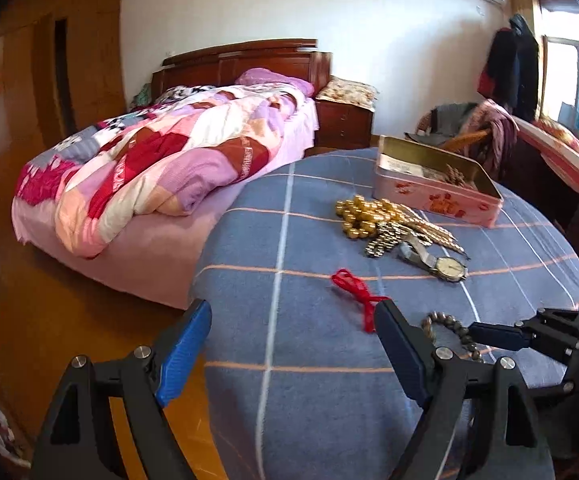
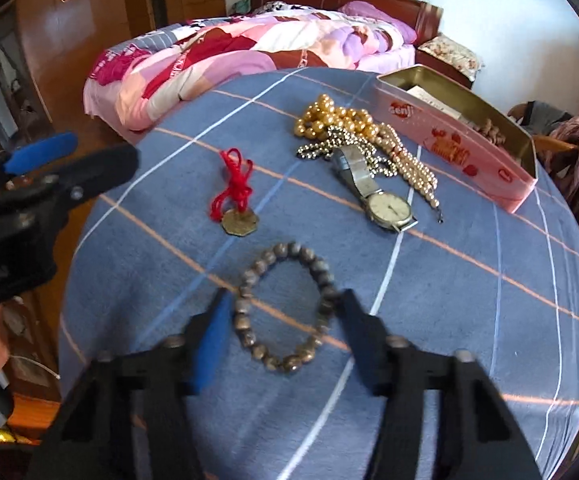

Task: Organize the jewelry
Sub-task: 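Grasp the grey bead bracelet with the right gripper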

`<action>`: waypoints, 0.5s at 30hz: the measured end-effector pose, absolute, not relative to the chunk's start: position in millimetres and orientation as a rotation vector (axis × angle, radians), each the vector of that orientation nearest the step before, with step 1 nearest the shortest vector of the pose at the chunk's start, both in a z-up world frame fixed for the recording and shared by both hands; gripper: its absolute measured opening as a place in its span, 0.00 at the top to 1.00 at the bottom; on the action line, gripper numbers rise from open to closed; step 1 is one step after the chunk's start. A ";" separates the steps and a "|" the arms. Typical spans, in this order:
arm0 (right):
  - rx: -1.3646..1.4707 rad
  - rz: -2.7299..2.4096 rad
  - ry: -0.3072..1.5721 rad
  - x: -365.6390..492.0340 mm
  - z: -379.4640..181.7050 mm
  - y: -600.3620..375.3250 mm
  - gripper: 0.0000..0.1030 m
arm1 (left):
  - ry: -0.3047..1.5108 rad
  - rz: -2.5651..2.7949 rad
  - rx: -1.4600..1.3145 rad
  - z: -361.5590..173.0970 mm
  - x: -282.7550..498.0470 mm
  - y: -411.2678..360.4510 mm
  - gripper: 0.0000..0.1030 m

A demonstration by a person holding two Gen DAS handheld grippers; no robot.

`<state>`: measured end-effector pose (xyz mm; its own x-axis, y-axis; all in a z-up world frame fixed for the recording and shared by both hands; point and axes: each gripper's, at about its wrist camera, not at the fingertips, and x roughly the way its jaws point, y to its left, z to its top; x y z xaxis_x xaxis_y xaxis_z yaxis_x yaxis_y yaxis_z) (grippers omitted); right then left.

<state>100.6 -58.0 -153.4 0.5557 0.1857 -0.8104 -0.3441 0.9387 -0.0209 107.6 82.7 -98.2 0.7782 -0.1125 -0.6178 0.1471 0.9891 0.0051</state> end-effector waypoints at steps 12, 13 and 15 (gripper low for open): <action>0.163 0.262 0.857 107.8 -133.1 -137.8 0.78 | 0.766 -0.213 0.148 -115.7 139.3 25.6 0.19; 0.181 0.264 0.839 105.7 -129.7 -141.5 0.78 | 0.782 -0.210 0.146 -118.1 142.6 24.1 0.24; 0.202 0.260 0.810 103.6 -124.0 -146.0 0.78 | 0.820 -0.207 0.129 -123.7 147.9 24.0 0.44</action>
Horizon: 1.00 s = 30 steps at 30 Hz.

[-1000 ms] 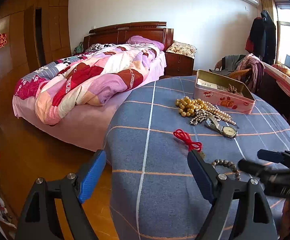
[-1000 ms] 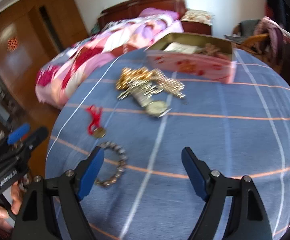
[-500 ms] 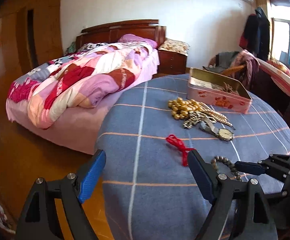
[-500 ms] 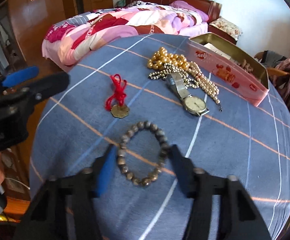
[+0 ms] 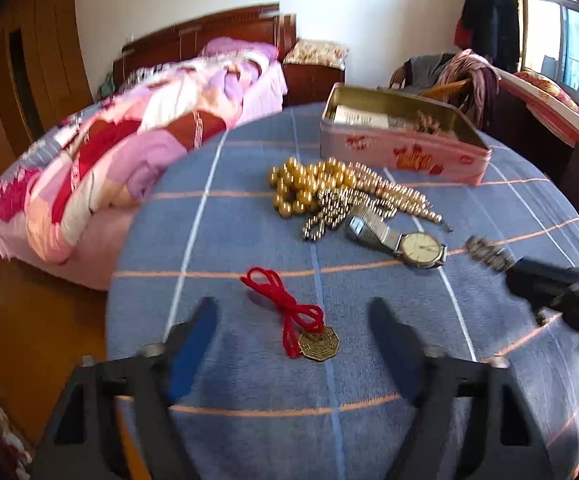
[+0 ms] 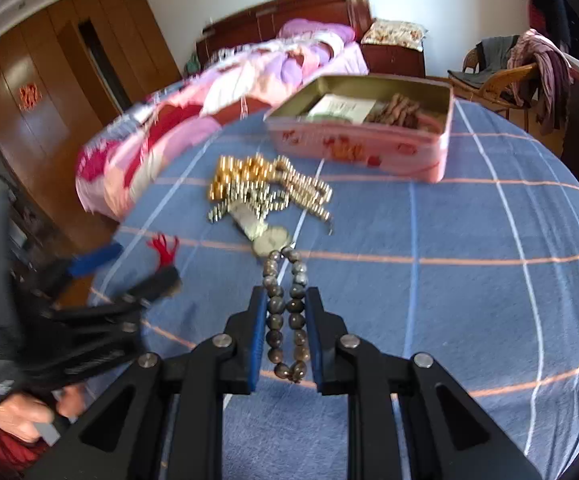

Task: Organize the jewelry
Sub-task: 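Grasp the grey bead bracelet with the right gripper, then grasp the red string with coin with the left gripper while the right gripper holds the bracelet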

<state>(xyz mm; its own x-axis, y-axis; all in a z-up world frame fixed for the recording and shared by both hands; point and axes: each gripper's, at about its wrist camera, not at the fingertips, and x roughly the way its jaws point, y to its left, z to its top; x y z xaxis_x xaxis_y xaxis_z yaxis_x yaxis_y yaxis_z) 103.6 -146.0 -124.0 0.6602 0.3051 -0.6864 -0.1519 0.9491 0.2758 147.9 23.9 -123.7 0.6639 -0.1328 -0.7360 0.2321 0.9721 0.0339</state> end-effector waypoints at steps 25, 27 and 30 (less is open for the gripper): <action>0.260 0.142 0.736 105.7 -115.9 -175.3 0.78 | 0.669 -0.379 -0.054 -85.3 129.7 27.9 0.95; 0.226 0.110 0.728 105.4 -113.5 -174.7 0.78 | 0.657 -0.392 -0.053 -81.3 127.5 24.0 0.95; 0.192 0.086 0.709 104.8 -108.5 -173.4 0.78 | 0.647 -0.406 -0.046 -77.6 125.7 17.6 0.95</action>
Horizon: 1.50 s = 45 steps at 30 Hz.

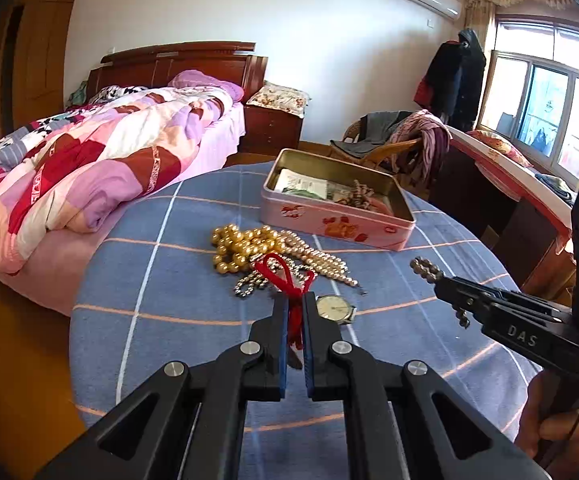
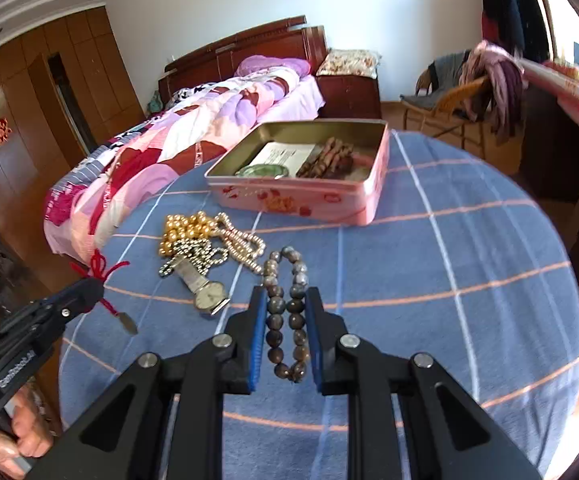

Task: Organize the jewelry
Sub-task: 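Grasp the red string with coin with the left gripper while the right gripper holds the bracelet, then lift the red string and grey bracelet and carry both into the pink tin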

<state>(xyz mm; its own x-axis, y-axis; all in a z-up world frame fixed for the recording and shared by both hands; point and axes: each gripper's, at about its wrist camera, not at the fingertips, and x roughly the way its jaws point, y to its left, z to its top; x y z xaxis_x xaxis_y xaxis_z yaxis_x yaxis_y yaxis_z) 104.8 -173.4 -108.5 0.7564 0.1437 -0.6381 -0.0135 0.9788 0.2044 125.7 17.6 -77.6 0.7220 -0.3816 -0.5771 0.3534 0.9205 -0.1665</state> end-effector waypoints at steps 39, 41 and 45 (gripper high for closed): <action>0.256 -0.005 0.625 120.5 -91.3 -217.6 0.78 | 0.605 -0.511 -0.061 -67.2 154.1 -19.8 0.95; 0.261 -0.004 0.618 124.9 -90.0 -219.7 0.78 | 0.595 -0.511 -0.065 -63.9 159.0 -21.9 0.95; 0.259 -0.004 0.599 139.9 -83.8 -222.9 0.78 | 0.566 -0.520 -0.050 -56.4 174.9 -33.0 0.95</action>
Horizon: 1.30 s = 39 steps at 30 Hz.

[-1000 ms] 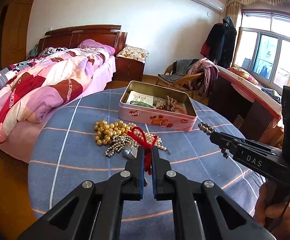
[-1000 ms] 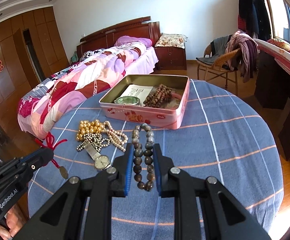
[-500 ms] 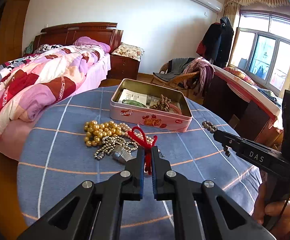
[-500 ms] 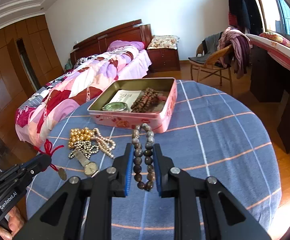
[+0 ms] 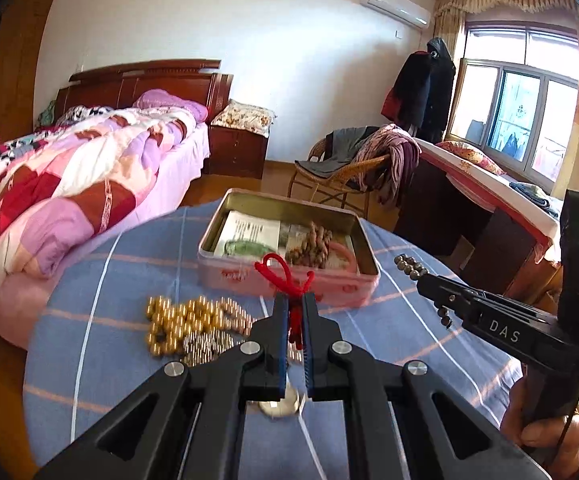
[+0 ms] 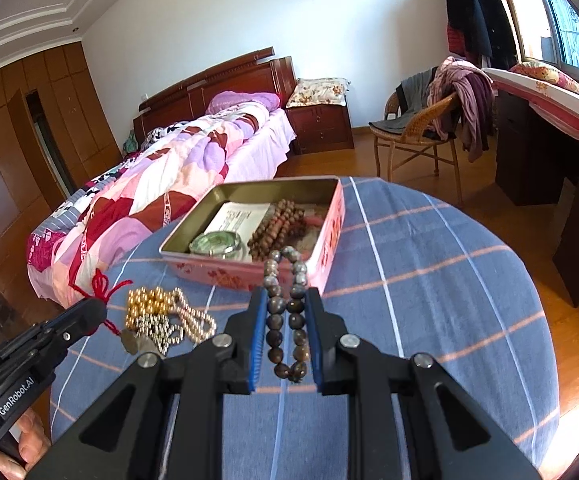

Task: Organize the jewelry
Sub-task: 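Lift the red string and grey bracelet and carry both into the pink tin, then open both grippers to drop the string and bracelet in the tin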

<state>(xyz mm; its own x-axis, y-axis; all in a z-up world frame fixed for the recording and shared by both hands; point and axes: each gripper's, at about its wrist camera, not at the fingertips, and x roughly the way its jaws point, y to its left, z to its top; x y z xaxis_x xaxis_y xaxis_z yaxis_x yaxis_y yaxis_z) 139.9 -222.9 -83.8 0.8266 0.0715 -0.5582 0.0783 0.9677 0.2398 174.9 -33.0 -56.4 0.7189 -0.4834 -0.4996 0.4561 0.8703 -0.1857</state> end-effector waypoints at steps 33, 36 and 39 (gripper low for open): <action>0.285 -0.049 0.661 276.5 -113.9 -249.1 0.78 | 0.701 -0.395 0.013 -95.2 321.4 -107.6 0.95; 0.286 -0.036 0.652 276.8 -113.4 -250.0 0.74 | 0.704 -0.382 0.027 -95.8 322.0 -111.0 0.95; 0.290 -0.032 0.624 272.3 -110.0 -249.2 0.51 | 0.695 -0.365 0.032 -93.9 325.3 -112.1 0.95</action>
